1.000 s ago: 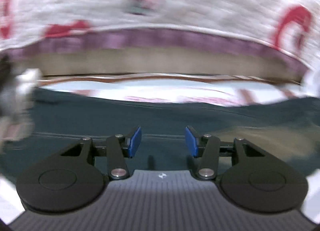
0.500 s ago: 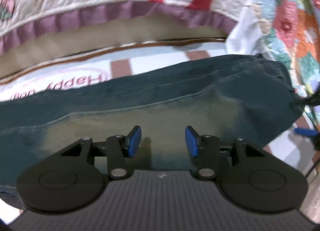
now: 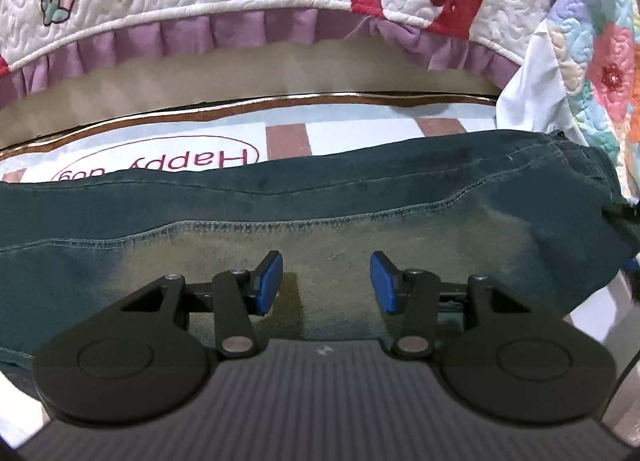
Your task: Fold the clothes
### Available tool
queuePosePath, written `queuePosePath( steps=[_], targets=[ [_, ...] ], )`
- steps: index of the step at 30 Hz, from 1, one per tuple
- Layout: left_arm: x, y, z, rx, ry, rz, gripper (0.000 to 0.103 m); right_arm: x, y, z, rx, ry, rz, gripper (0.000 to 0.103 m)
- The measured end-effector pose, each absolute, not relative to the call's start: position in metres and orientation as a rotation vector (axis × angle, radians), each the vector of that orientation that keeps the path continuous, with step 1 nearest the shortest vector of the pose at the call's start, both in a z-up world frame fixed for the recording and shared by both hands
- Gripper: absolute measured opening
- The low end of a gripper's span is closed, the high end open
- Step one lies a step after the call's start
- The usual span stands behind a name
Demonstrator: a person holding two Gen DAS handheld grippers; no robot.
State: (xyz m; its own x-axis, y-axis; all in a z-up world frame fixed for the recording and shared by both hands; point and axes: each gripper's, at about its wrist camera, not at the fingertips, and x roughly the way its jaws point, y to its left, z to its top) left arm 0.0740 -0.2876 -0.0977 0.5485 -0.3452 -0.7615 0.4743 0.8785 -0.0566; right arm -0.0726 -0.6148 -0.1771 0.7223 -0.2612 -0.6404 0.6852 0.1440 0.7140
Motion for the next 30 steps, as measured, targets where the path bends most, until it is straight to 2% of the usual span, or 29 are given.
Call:
queuePosePath(
  steps=[1,3,6,8,10,13,17,20,25,30],
  targets=[
    [0.074,-0.289,-0.101,0.165,0.851,-0.502,0.048,-0.068,-0.615,-0.175,1.212,0.411,-0.697,0.045],
    [0.075,-0.291,-0.106,0.167,0.826,-0.541,0.047,-0.062,-0.601,-0.147,1.007,0.376,-0.679,0.021],
    [0.078,-0.289,-0.111,0.223,0.799,-0.619,0.047,-0.055,-0.576,-0.098,0.671,0.314,-0.644,0.011],
    [0.082,-0.279,-0.111,0.262,0.763,-0.640,0.047,-0.055,-0.549,-0.068,0.405,0.229,-0.652,0.009],
    [0.094,-0.269,-0.113,0.266,0.789,-0.606,0.047,-0.042,-0.558,-0.071,0.412,0.294,-0.704,0.010],
    [0.115,-0.250,-0.132,0.246,0.931,-0.553,0.047,-0.044,-0.609,-0.120,0.820,0.459,-0.782,0.010],
    [0.105,-0.242,-0.138,0.262,0.864,-0.566,0.047,-0.066,-0.634,-0.152,1.158,0.504,-0.798,0.021],
    [0.103,-0.247,-0.137,0.297,0.857,-0.559,0.048,-0.079,-0.628,-0.154,1.273,0.469,-0.728,0.054],
    [0.108,-0.249,-0.136,0.259,0.881,-0.534,0.049,-0.099,-0.618,-0.157,1.460,0.406,-0.606,0.057],
    [0.108,-0.256,-0.137,0.272,0.881,-0.510,0.051,-0.092,-0.593,-0.165,1.549,0.425,-0.460,0.062]
  ],
)
